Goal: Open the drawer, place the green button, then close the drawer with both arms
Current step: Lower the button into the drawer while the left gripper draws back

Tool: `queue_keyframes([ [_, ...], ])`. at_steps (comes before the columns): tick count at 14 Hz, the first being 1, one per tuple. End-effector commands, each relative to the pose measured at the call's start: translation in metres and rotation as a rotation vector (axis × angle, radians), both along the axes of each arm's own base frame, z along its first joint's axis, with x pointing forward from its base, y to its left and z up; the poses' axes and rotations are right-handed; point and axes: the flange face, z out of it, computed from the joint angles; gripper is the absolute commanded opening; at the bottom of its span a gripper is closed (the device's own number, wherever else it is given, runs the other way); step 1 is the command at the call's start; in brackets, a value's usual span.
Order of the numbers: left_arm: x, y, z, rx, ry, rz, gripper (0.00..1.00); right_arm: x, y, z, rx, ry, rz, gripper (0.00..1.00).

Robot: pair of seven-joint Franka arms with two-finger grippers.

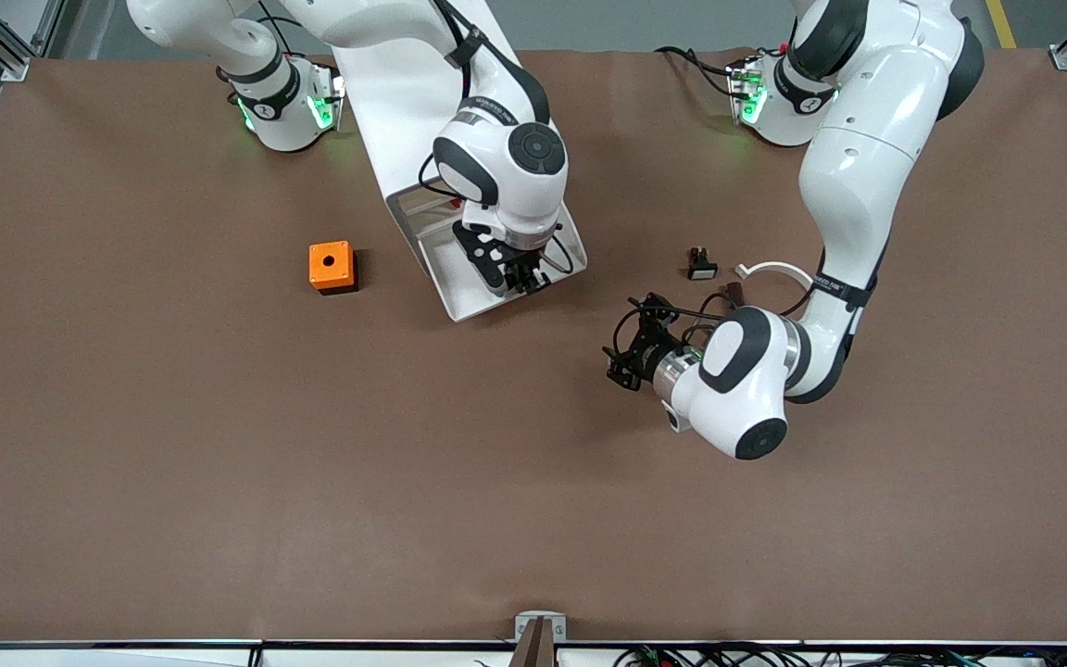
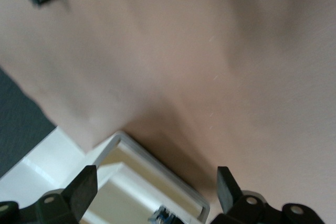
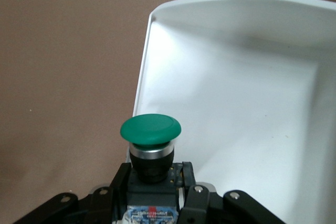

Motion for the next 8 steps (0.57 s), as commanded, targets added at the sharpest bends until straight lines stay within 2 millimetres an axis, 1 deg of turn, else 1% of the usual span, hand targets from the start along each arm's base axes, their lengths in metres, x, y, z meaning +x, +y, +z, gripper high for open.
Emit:
queue_keyframes([
  [1,0.008,-0.004,0.02,0.029,-0.15,-0.083,1.0,0.002,-0.005,0.005,-0.019,-0.024,-0.012,0.68],
  [2,0.01,-0.009,0.026,0.038,-0.2,-0.107,1.0,0.003,-0.006,0.007,-0.021,-0.023,-0.015,0.93],
  [3,0.014,-0.011,0.033,0.045,-0.259,-0.123,1.0,0.005,-0.008,0.012,-0.024,-0.024,-0.017,1.0],
  [4,0.016,-0.015,0.038,0.05,-0.306,-0.141,1.0,0.008,-0.01,0.02,-0.024,-0.027,-0.014,1.0],
  [7,0.02,-0.026,0.049,0.1,-0.429,-0.197,1.0,0.029,-0.026,0.05,0.004,-0.054,-0.048,1.0],
  [8,0.02,-0.029,0.049,0.11,-0.452,-0.212,1.0,0.037,-0.032,0.06,0.017,-0.061,-0.045,1.0],
])
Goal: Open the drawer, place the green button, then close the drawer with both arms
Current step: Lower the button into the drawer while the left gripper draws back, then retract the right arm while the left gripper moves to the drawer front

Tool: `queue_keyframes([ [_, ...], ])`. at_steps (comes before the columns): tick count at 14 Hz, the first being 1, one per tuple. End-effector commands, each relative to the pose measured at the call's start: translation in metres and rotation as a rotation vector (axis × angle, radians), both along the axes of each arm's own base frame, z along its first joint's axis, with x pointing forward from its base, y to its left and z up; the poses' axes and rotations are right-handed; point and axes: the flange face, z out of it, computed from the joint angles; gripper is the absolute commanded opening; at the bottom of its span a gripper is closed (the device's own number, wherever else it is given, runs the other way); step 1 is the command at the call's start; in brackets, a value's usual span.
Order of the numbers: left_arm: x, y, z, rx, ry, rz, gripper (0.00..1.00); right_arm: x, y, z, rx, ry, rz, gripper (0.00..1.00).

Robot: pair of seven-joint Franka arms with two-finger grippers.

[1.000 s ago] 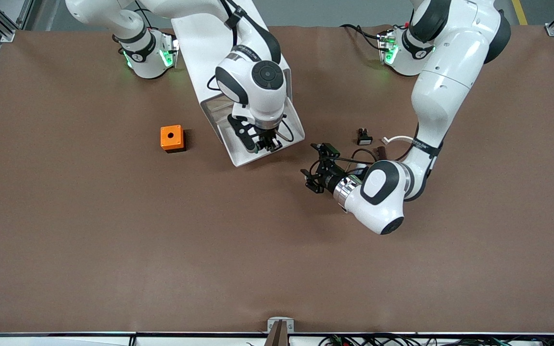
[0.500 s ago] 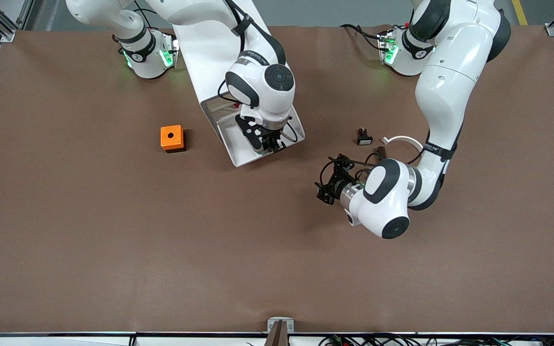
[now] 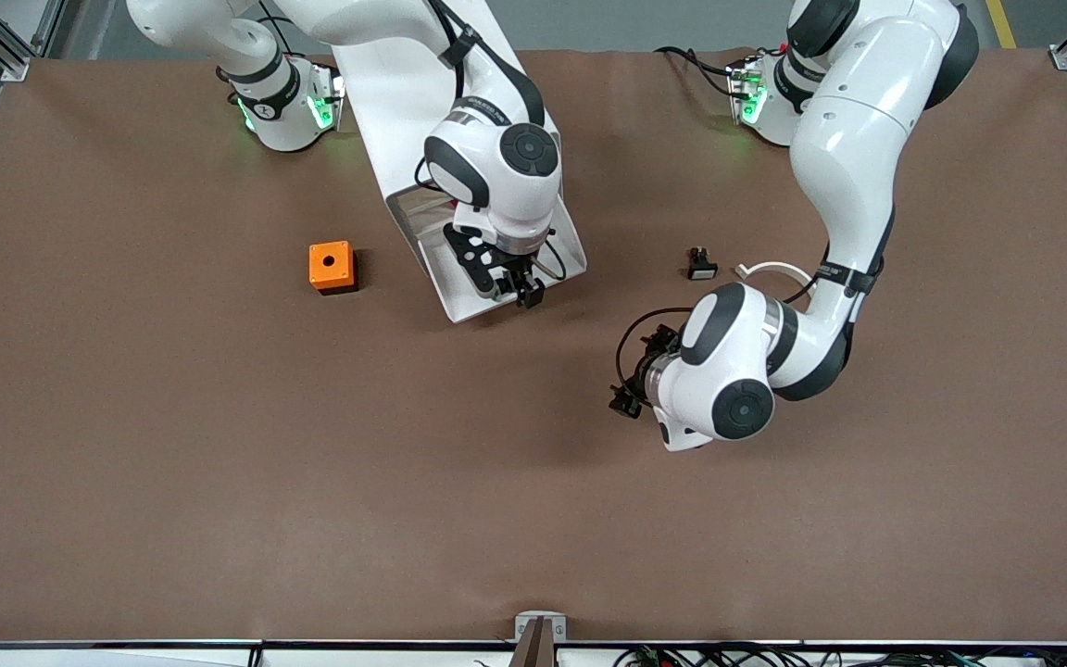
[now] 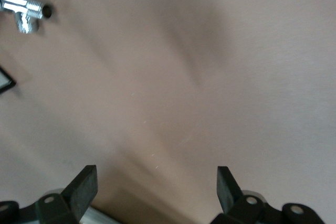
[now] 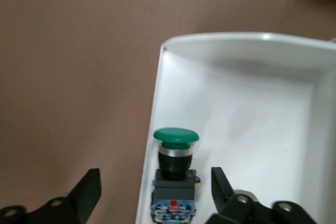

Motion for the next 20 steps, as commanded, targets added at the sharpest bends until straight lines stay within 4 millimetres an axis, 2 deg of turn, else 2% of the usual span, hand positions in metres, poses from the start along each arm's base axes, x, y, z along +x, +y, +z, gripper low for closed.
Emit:
queue_keyframes([
  [1,0.0,-0.007,0.01,0.033,-0.087,-0.06,1.0,0.02,-0.024,0.037,0.01,-0.019,0.014,1.0],
  [3,-0.005,-0.018,0.009,0.064,-0.121,-0.101,1.0,0.041,-0.049,0.059,0.017,-0.015,0.076,1.0],
  [6,-0.014,-0.04,0.012,0.115,-0.201,-0.181,1.0,0.071,-0.089,0.085,0.024,-0.006,0.291,1.0],
  [9,-0.026,-0.063,0.012,0.132,-0.249,-0.236,1.0,0.118,-0.172,0.12,0.179,0.033,0.37,1.0],
  [11,-0.033,-0.077,0.009,0.147,-0.284,-0.276,1.0,0.139,-0.231,0.136,0.234,0.054,0.414,1.0],
  [14,-0.049,-0.104,0.01,0.157,-0.334,-0.337,1.0,0.149,-0.292,0.16,0.223,0.058,0.594,1.0],
  [18,-0.058,-0.128,0.01,0.104,-0.406,-0.36,1.0,0.155,-0.369,0.191,0.204,0.038,0.83,1.0],
  [20,-0.07,-0.14,0.005,0.089,-0.402,-0.421,1.0,0.154,-0.395,0.206,0.192,0.019,0.906,1.0],
])
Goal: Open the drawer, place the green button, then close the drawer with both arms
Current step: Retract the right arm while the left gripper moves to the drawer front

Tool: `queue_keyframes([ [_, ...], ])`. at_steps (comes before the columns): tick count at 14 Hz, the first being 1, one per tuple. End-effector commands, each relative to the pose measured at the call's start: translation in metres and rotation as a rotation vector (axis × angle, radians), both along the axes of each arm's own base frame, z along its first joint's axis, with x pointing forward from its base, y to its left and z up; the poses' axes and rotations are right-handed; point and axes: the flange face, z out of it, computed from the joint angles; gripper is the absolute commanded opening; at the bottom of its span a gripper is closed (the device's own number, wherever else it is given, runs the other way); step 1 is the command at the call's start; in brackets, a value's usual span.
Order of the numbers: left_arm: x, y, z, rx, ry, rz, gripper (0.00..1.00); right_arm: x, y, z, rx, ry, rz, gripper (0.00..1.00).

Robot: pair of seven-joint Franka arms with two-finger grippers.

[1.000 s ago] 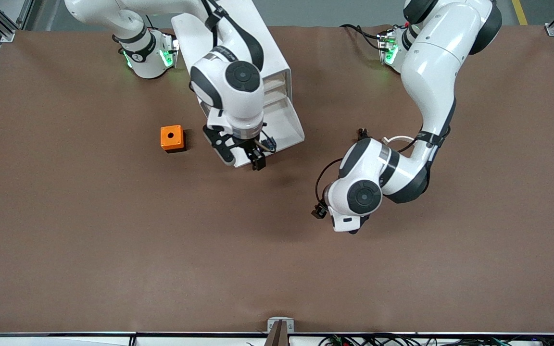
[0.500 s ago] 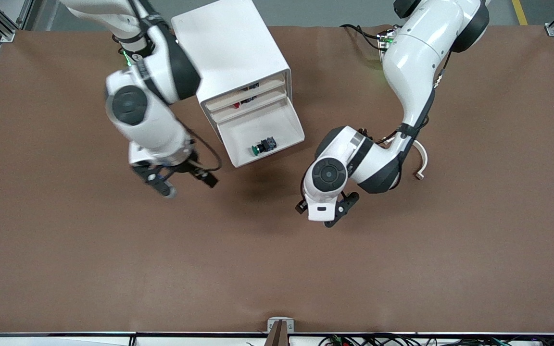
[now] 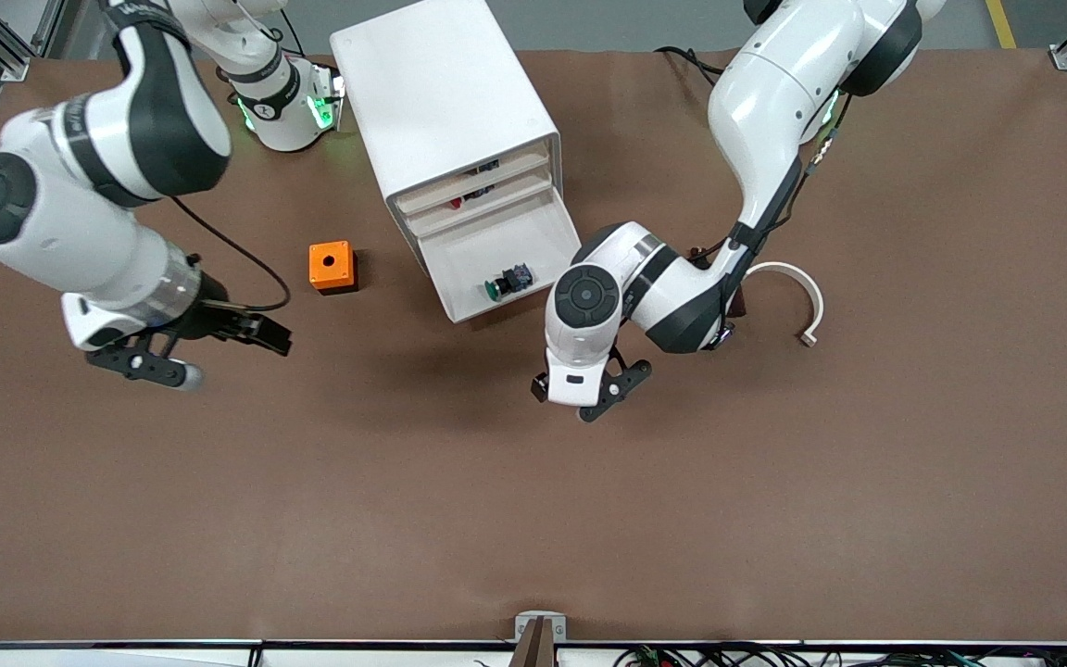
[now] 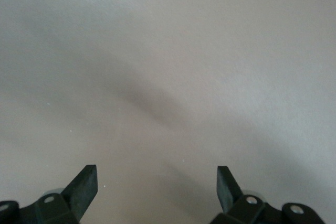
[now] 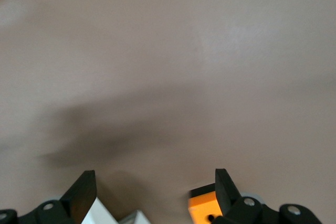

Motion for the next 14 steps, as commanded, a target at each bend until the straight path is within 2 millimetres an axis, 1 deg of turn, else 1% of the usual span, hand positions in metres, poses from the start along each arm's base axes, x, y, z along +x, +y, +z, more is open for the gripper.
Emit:
queue_keyframes([
  [1,-0.017,-0.016,-0.007,0.003,-0.021,-0.091,1.0,-0.009,-0.034,0.025,0.019,-0.038,0.096,1.0],
  [3,-0.031,-0.031,-0.015,-0.017,-0.036,-0.134,1.0,-0.014,-0.052,0.042,0.016,-0.064,0.147,1.0],
  [5,-0.046,-0.048,-0.017,-0.043,-0.03,-0.168,1.0,-0.022,-0.069,0.057,0.014,-0.072,0.169,1.0],
  [7,-0.065,-0.06,-0.025,-0.062,-0.009,-0.194,1.0,-0.032,-0.077,0.074,0.01,-0.076,0.166,1.0],
  [9,-0.087,-0.073,-0.034,-0.081,0.016,-0.223,1.0,-0.042,-0.079,0.087,-0.001,-0.069,0.163,1.0],
  [10,-0.097,-0.079,-0.037,-0.088,0.034,-0.235,1.0,-0.046,-0.083,0.091,-0.003,-0.064,0.152,1.0],
  [11,-0.104,-0.084,-0.039,-0.095,0.046,-0.239,1.0,-0.049,-0.091,0.094,-0.003,-0.056,0.139,1.0],
  [12,-0.112,-0.089,-0.041,-0.102,0.06,-0.241,1.0,-0.052,-0.094,0.098,-0.004,-0.056,0.132,1.0],
  [13,-0.12,-0.095,-0.04,-0.114,0.074,-0.245,1.0,-0.052,-0.095,0.1,-0.004,-0.059,0.13,1.0],
  [14,-0.13,-0.099,-0.044,-0.117,0.094,-0.251,1.0,-0.051,-0.096,0.101,-0.01,-0.063,0.134,1.0],
])
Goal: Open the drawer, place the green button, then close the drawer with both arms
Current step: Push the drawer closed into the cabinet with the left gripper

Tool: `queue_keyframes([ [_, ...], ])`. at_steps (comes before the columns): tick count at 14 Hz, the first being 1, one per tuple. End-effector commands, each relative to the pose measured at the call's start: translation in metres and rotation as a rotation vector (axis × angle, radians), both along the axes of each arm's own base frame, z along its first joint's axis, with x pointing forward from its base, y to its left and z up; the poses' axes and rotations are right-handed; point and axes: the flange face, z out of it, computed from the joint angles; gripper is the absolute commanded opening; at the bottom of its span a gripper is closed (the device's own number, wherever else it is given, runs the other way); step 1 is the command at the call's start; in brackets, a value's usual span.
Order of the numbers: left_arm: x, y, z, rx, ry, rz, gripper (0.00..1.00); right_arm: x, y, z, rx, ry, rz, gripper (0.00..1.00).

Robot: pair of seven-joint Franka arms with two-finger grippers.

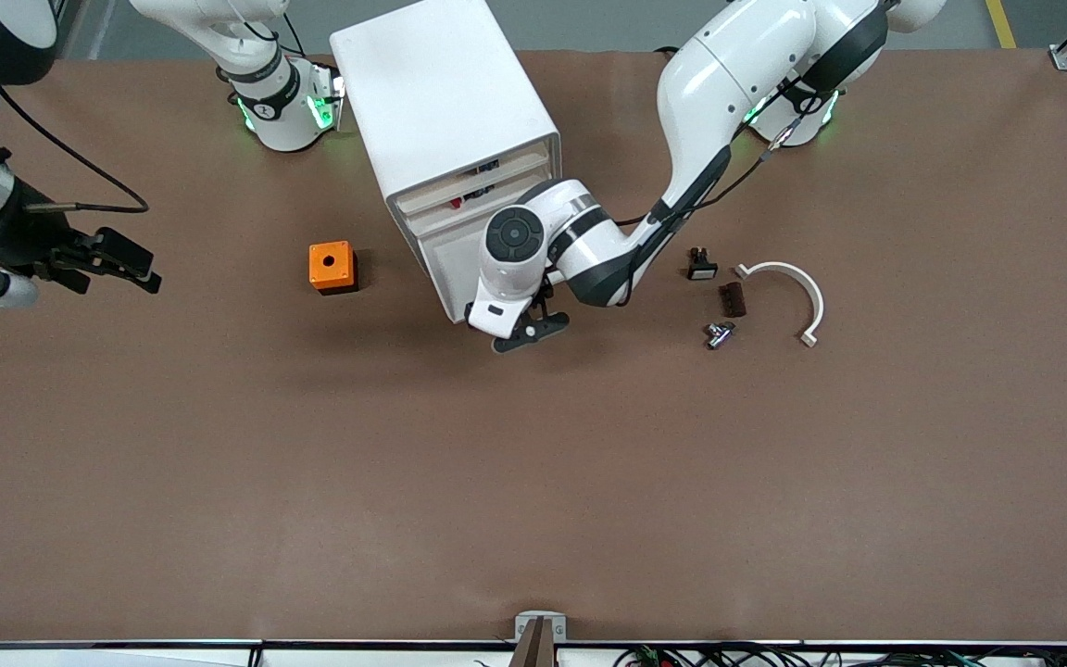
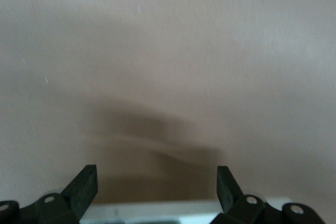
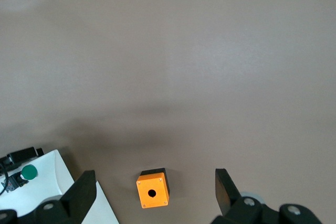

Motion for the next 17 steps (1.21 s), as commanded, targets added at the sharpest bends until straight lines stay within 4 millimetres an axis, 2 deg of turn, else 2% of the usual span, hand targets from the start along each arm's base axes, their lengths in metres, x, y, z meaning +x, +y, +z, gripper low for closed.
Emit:
queue_keyframes([
  [1,-0.023,-0.012,-0.004,-0.021,0.038,-0.015,1.0,-0.002,-0.006,0.019,-0.033,-0.036,0.005,1.0],
  [2,-0.029,-0.016,-0.006,-0.032,0.064,-0.008,1.0,0.001,-0.009,0.031,-0.068,-0.052,0.014,1.0],
  [4,-0.039,-0.022,-0.004,-0.053,0.105,0.008,1.0,0.006,-0.012,0.043,-0.08,-0.048,0.008,1.0],
  [6,-0.046,-0.027,-0.003,-0.08,0.164,0.045,1.0,0.008,-0.007,0.035,-0.078,-0.031,0.01,1.0],
  [11,-0.062,-0.029,-0.015,-0.103,0.283,0.105,1.0,0.007,-0.008,0.036,-0.078,-0.034,0.01,1.0],
  [17,-0.075,-0.038,-0.017,-0.156,0.413,0.169,1.0,0.007,-0.008,0.034,-0.081,-0.03,0.009,1.0],
])
